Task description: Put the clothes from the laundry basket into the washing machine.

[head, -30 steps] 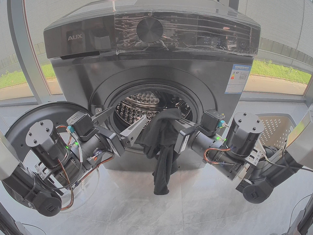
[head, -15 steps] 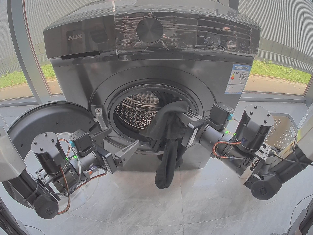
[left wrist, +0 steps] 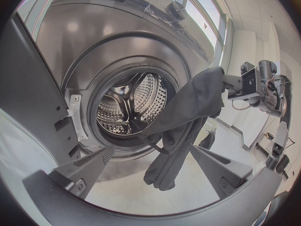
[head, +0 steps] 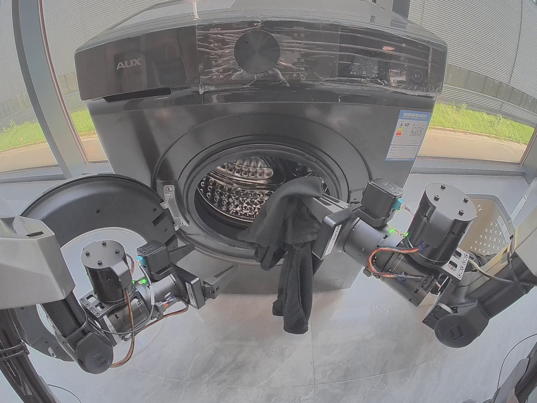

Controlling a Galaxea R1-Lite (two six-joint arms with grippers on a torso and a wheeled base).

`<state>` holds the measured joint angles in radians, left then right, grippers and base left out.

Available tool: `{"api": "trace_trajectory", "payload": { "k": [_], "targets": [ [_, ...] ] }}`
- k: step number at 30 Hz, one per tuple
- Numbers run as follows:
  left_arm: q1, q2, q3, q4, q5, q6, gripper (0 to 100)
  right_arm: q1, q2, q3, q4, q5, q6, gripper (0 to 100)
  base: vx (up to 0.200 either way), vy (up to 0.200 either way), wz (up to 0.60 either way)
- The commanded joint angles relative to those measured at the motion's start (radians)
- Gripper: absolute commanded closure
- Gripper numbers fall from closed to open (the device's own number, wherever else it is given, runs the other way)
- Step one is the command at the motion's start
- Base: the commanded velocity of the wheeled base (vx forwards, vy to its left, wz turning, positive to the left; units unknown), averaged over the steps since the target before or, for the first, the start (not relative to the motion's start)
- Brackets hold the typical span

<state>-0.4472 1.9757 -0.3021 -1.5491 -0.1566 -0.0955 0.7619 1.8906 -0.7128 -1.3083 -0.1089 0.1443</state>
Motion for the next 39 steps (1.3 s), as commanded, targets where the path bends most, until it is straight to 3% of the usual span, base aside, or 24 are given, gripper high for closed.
{"api": "trace_trajectory", "payload": {
  "k": [1,4,10,22,23,26,29,33,39],
  "targets": [
    [0.012,0.060,-0.018,0.000,-0.001,0.010,0,0.005,-0.004,0.003,0.000,0.000,0.000,100,0.000,0.000,0.00],
    [0.012,0.083,-0.035,0.000,-0.003,0.028,0,0.017,-0.004,0.003,-0.003,0.000,0.000,100,0.000,0.000,0.00],
    [0.009,0.133,-0.089,0.000,-0.003,0.031,0,0.028,-0.004,0.003,-0.006,0.000,0.000,100,0.000,0.000,0.00],
    [0.013,0.187,-0.196,0.000,-0.008,0.063,0,0.042,-0.004,0.004,-0.012,-0.002,0.000,100,0.000,0.000,0.00],
    [0.015,0.199,-0.215,0.000,-0.015,0.083,0,0.043,-0.002,0.003,-0.012,-0.002,0.000,100,0.000,0.000,0.00],
    [0.015,0.206,-0.239,0.000,-0.044,0.099,0,0.043,-0.002,0.004,-0.012,-0.002,0.000,100,0.000,0.000,0.00],
    [0.013,0.209,-0.258,0.000,-0.057,0.100,0,0.053,-0.002,0.007,-0.012,-0.002,0.001,100,0.000,0.000,0.00],
    [0.012,0.212,-0.273,0.000,-0.123,0.103,0,0.054,-0.002,0.009,-0.012,-0.002,0.001,100,0.000,0.000,0.00],
    [0.015,0.212,-0.273,-0.002,-0.161,0.128,0,0.054,-0.001,0.009,-0.011,-0.002,0.001,100,0.000,0.000,0.00]
  ]
}}
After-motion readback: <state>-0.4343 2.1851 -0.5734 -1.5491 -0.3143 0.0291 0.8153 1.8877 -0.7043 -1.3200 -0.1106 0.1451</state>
